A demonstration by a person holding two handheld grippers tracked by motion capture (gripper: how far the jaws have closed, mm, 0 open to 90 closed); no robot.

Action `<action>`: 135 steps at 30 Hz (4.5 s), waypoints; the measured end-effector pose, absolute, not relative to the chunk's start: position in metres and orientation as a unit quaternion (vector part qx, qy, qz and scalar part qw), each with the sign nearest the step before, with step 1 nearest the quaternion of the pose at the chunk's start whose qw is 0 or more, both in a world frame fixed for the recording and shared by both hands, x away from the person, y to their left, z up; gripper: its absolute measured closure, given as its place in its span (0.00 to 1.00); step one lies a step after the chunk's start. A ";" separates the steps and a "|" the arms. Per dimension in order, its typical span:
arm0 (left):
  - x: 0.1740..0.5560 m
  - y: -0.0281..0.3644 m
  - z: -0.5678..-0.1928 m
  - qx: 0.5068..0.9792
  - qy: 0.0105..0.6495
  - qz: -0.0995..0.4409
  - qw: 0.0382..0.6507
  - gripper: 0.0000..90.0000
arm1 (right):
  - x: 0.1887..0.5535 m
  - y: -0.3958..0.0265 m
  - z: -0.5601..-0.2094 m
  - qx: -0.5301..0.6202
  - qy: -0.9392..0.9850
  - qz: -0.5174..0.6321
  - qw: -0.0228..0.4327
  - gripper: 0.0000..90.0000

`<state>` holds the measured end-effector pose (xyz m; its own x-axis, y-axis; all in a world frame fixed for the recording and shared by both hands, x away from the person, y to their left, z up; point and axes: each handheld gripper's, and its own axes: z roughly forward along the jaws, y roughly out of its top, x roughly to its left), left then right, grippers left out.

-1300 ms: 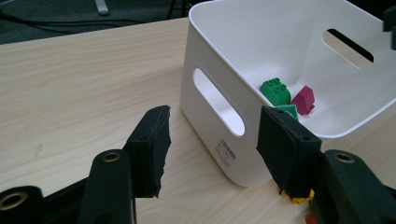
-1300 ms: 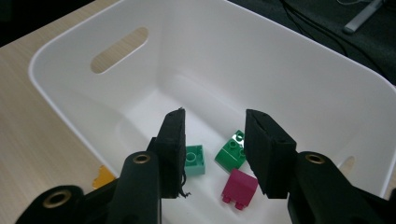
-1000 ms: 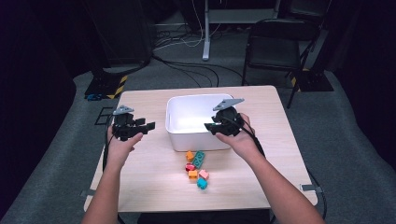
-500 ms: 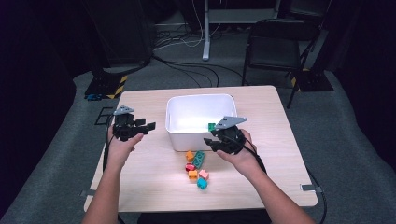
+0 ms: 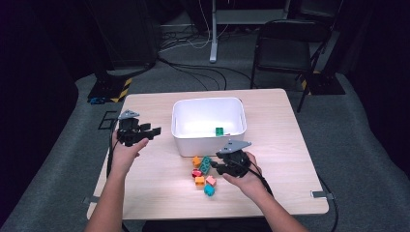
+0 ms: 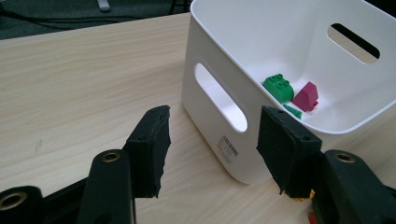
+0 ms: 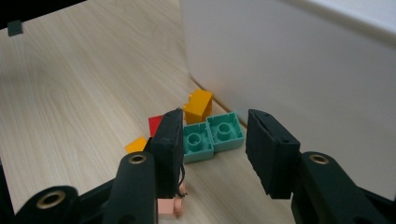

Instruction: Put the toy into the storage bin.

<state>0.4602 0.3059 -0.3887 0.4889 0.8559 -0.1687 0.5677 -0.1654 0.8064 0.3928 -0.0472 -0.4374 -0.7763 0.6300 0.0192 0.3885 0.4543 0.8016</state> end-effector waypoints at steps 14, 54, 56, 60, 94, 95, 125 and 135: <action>0.461 0.306 -0.391 0.745 0.480 0.166 0.433 0.48 | 0.382 -0.039 -0.469 0.295 0.855 0.407 0.124 0.63; 0.462 0.307 -0.392 0.745 0.480 0.164 0.432 0.48 | 0.389 -0.025 -0.511 0.304 0.883 0.341 0.102 0.68; 0.462 0.307 -0.392 0.745 0.480 0.164 0.432 0.48 | 0.389 -0.024 -0.513 0.307 0.884 0.339 0.101 0.69; 0.462 0.307 -0.392 0.743 0.482 0.165 0.434 0.48 | 0.390 -0.025 -0.512 0.307 0.884 0.340 0.100 0.72; 0.462 0.307 -0.392 0.747 0.479 0.165 0.430 0.48 | 0.387 -0.035 -0.488 0.305 0.871 0.369 0.111 0.73; 0.462 0.307 -0.392 0.747 0.479 0.165 0.430 0.48 | 0.386 -0.035 -0.487 0.308 0.870 0.369 0.110 0.73; 0.463 0.306 -0.394 0.747 0.481 0.164 0.429 0.48 | 0.387 -0.059 -0.444 0.316 0.854 0.395 0.120 0.73; 0.464 0.306 -0.395 0.749 0.480 0.164 0.426 0.48 | 0.390 -0.072 -0.420 0.321 0.842 0.413 0.127 0.73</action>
<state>0.4636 0.3057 -0.3953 0.4853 0.8588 -0.1643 0.5800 -0.1755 0.7955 0.3903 -0.0715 -0.4199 -0.7612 0.6466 0.0510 0.4360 0.4519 0.7783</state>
